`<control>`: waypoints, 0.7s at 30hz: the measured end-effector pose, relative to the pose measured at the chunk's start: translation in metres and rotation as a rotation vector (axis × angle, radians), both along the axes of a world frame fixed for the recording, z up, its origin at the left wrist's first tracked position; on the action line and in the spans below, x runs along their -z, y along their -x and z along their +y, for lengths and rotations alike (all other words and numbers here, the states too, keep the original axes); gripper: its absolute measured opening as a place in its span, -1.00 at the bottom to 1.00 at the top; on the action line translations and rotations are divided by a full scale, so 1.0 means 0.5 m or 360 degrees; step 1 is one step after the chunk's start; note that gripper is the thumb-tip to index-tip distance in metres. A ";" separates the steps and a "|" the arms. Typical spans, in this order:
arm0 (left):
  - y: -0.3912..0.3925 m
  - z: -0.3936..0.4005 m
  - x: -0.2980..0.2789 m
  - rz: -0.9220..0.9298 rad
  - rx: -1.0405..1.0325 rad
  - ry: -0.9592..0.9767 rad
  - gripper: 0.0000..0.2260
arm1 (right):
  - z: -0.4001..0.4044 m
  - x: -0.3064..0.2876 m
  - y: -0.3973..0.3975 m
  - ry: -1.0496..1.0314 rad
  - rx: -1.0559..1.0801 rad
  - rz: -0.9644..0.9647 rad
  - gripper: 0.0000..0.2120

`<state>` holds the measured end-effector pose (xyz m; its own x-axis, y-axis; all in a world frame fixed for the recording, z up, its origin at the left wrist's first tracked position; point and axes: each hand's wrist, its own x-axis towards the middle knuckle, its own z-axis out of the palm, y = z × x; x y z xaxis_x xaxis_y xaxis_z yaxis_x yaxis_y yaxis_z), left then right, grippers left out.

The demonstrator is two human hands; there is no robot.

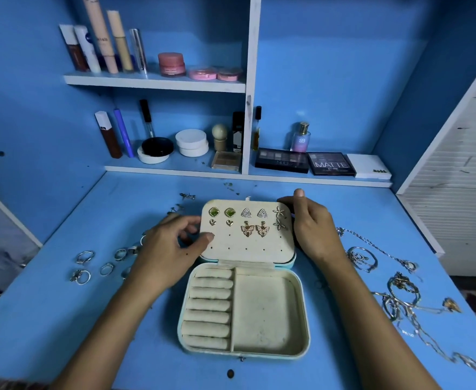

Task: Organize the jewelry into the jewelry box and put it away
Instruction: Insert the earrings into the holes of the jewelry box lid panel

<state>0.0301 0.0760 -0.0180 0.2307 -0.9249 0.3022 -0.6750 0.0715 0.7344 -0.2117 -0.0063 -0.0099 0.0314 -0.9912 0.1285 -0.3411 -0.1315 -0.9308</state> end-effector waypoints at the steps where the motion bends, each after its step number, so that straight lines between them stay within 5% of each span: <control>1: -0.001 -0.001 0.000 0.0002 0.0001 -0.0030 -0.79 | 0.001 0.000 0.000 0.0002 -0.0010 0.0041 -0.50; 21: -0.054 -0.073 -0.084 -0.0285 0.0126 -0.0269 -0.95 | 0.001 0.005 -0.006 0.0062 -0.0084 0.0334 -0.51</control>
